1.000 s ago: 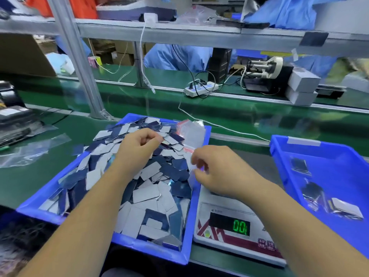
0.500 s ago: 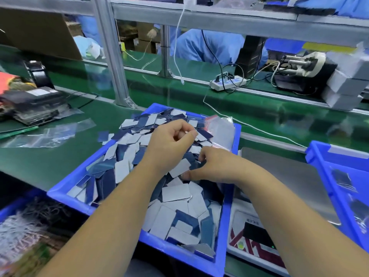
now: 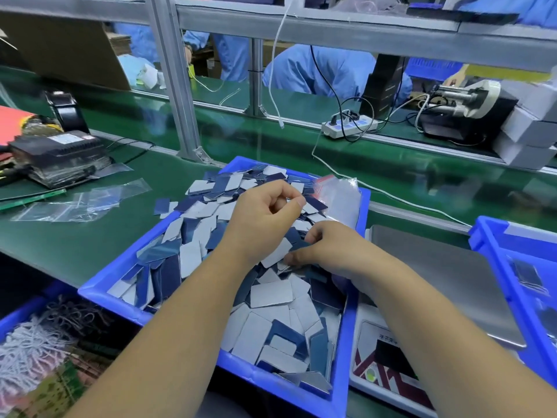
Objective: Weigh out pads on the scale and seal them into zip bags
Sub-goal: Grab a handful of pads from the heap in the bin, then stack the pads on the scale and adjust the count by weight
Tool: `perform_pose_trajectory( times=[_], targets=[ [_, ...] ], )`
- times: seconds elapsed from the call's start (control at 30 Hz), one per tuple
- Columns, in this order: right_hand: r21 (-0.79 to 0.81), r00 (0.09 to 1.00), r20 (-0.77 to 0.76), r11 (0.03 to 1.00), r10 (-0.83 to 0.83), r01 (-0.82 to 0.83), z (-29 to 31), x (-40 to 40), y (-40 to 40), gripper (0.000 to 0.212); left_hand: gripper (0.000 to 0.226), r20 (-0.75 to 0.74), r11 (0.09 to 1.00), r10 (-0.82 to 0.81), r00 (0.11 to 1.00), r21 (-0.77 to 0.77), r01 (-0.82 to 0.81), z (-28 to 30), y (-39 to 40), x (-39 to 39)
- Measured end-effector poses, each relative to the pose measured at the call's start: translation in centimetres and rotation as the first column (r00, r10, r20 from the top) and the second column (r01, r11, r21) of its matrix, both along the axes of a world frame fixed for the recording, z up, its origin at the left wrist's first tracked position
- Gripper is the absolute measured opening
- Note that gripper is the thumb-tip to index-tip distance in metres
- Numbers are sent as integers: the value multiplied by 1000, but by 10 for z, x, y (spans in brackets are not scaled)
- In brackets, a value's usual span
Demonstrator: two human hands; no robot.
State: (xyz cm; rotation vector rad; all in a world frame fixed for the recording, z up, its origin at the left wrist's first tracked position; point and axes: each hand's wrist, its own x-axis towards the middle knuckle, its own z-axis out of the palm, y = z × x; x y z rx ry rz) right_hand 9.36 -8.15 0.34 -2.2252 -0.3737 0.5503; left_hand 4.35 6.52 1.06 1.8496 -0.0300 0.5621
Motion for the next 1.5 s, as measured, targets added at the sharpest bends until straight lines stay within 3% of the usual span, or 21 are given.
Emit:
perform_pose_trajectory(
  times=[0.2,0.37,0.63,0.9,1.13,1.27,1.4,1.5],
  targets=[
    [197,996,-88,980,-18,35,1,-7,5,55,16,-6,1000,-3,1000,-28,3,1,0,0],
    [114,992,-32,986,-121,124,-4,-10,12,58,20,-10,1000,-9,1000,-22,8,1,0,0],
    [257,975,-66,941,-212,222,-3,-14,9,41,16,0,999,10,1000,-42,-10,1,3,-1],
    [183,935,294,972,-199,150,23,-5,-12,30,19,-1,997,69,998,-45,-69,0,6,1],
    [393,894,351,910,-279,130,35,4,-23,29,7,-66,991,99,993,-84,-105,-4,9,5],
    [510,842,431,858,-324,69,42,6,-23,28,36,-116,997,-51,992,-56,45,-4,7,4],
    [551,917,304,833,-258,51,20,1,-13,28,49,-190,995,-95,977,-52,87,-10,8,5],
    [490,967,180,869,-181,71,6,-4,-11,31,36,-181,1000,-17,983,20,21,-8,9,6]
  ],
)
